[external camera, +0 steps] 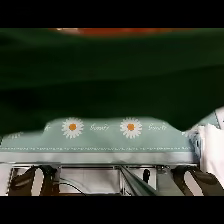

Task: Fold the shirts.

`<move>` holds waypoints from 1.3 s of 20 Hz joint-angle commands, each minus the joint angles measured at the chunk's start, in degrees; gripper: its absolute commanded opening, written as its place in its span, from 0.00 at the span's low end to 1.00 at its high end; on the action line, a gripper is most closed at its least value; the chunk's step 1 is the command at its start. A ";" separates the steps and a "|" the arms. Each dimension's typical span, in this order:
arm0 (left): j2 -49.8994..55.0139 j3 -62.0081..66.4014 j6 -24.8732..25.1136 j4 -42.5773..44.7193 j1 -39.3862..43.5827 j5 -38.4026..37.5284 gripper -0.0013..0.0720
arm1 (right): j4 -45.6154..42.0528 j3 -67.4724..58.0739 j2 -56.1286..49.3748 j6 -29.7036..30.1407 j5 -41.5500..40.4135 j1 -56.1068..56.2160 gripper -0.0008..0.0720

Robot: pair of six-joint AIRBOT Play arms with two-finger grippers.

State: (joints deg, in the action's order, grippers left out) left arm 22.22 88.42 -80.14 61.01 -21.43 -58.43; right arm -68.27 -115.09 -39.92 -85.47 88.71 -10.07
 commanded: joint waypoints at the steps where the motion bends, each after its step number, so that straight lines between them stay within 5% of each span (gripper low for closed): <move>1: -2.23 0.17 -4.15 14.32 6.97 0.00 0.04 | -2.25 0.48 4.04 -2.56 4.50 0.02 0.05; 7: 2.27 -12.37 -4.13 15.39 7.89 -3.21 0.04 | 0.87 21.11 4.02 -1.60 3.85 0.00 0.05; 14: 20.46 -29.22 -1.33 2.40 11.47 9.29 0.04 | 2.54 50.84 -3.69 0.31 -24.02 0.02 0.05; 19: 42.62 -22.82 -1.57 1.73 18.58 21.05 0.04 | 11.85 48.24 -25.79 6.43 -36.79 0.00 0.05; 26: 68.41 -3.98 -8.57 0.85 19.30 18.36 0.04 | 16.20 28.65 -51.87 4.04 -37.64 0.00 0.05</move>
State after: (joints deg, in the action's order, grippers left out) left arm 81.93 78.52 -85.30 62.87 -2.55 -39.57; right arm -55.33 -80.38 -83.02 -80.66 52.40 -10.07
